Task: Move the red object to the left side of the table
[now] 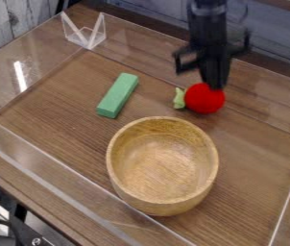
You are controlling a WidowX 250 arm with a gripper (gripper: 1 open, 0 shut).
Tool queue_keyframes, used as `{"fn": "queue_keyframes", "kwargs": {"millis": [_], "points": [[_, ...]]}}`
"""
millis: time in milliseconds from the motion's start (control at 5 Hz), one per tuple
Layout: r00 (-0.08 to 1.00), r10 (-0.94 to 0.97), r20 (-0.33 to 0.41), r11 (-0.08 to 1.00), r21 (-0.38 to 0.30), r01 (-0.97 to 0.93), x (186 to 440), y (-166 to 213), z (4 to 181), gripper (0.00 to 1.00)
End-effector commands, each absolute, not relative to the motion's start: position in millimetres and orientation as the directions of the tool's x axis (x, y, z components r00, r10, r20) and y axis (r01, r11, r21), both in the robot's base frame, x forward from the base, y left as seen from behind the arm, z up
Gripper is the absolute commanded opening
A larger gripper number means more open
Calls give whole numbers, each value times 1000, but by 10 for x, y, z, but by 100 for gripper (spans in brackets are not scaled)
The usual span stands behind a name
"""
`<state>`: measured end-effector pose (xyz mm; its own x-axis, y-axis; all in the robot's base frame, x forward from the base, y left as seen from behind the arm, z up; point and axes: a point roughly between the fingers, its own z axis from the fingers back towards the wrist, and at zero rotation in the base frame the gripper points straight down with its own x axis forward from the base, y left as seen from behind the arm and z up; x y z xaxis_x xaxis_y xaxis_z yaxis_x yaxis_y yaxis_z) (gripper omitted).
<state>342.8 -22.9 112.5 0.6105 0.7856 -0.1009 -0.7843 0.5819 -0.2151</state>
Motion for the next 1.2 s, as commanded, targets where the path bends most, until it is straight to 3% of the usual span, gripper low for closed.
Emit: {"fn": "queue_keyframes", "kwargs": {"millis": [0, 200, 400, 1000], "points": [[677, 734, -49, 635, -303, -711, 3483, -70, 1636, 0], [672, 739, -48, 636, -279, -720, 3475, -181, 1519, 100], [674, 737, -47, 645, -251, -722, 3458, -308, 1409, 100], [803, 596, -35, 789, -162, -593, 3635, -477, 796, 100]]}}
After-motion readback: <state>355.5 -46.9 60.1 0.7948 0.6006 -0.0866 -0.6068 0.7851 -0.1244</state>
